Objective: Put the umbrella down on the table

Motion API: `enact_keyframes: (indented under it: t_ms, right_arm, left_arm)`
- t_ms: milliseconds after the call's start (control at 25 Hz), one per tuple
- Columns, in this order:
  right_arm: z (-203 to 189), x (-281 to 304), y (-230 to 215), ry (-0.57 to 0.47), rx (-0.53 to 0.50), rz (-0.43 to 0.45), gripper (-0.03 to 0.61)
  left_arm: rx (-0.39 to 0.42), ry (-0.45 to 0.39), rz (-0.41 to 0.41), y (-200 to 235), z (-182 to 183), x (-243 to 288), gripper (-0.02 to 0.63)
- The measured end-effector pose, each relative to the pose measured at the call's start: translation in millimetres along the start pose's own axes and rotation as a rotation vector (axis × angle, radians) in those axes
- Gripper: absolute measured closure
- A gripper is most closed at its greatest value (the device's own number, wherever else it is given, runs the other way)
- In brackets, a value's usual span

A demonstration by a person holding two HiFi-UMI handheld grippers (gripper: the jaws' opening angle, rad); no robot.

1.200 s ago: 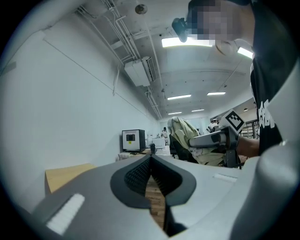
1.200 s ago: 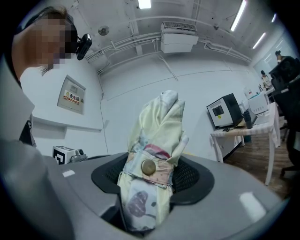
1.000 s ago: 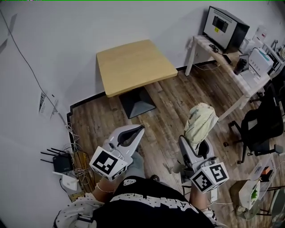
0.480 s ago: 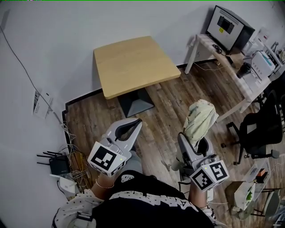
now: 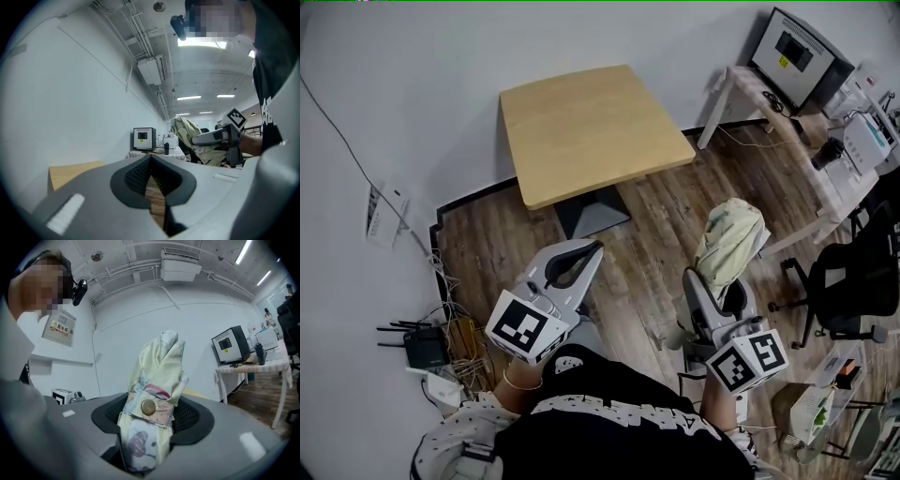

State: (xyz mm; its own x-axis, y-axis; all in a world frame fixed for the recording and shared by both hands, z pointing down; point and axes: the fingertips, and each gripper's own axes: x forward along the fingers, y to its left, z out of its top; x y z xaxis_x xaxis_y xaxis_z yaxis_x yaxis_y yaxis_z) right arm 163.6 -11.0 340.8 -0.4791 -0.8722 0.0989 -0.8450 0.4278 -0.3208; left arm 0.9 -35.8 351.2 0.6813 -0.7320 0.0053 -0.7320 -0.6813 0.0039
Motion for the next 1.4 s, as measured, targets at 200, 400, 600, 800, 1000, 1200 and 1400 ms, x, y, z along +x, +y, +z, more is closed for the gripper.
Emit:
enact_keyframes:
  t_ms: [200, 400, 600, 800, 1000, 1200, 1400]
  right_arm:
    - [6, 30, -1, 0.005, -0.014, -0.004, 0.293]
    - [21, 55, -3, 0.005, -0.024, -0.022, 0.293]
    - [33, 77, -3, 0.002, -0.034, -0.045, 0.293]
    - [41, 104, -1, 0.008, -0.036, -0.040, 0.293]
    - [43, 136, 4, 0.008, -0.041, -0.018, 0.293]
    - [39, 176, 20, 0.013, -0.039, 0.019, 0.293]
    - [32, 204, 39, 0.025, -0.039, 0.051, 0.293]
  left_arm:
    - [-0.007, -0.015, 0.013, 33, -2, 10, 0.612]
    - [-0.014, -0.034, -0.012, 56, 9, 29, 0.612]
    - [-0.008, -0.035, -0.039, 76, 15, 42, 0.612]
    - [0.008, -0.047, -0.031, 102, 25, 47, 0.612]
    - [0.016, -0.014, 0.000, 127, 22, 40, 0.612]
    - [0.044, -0.033, 0.052, 171, 22, 28, 0.612]
    - [0.040, -0.036, 0.071, 198, 20, 20, 0.612]
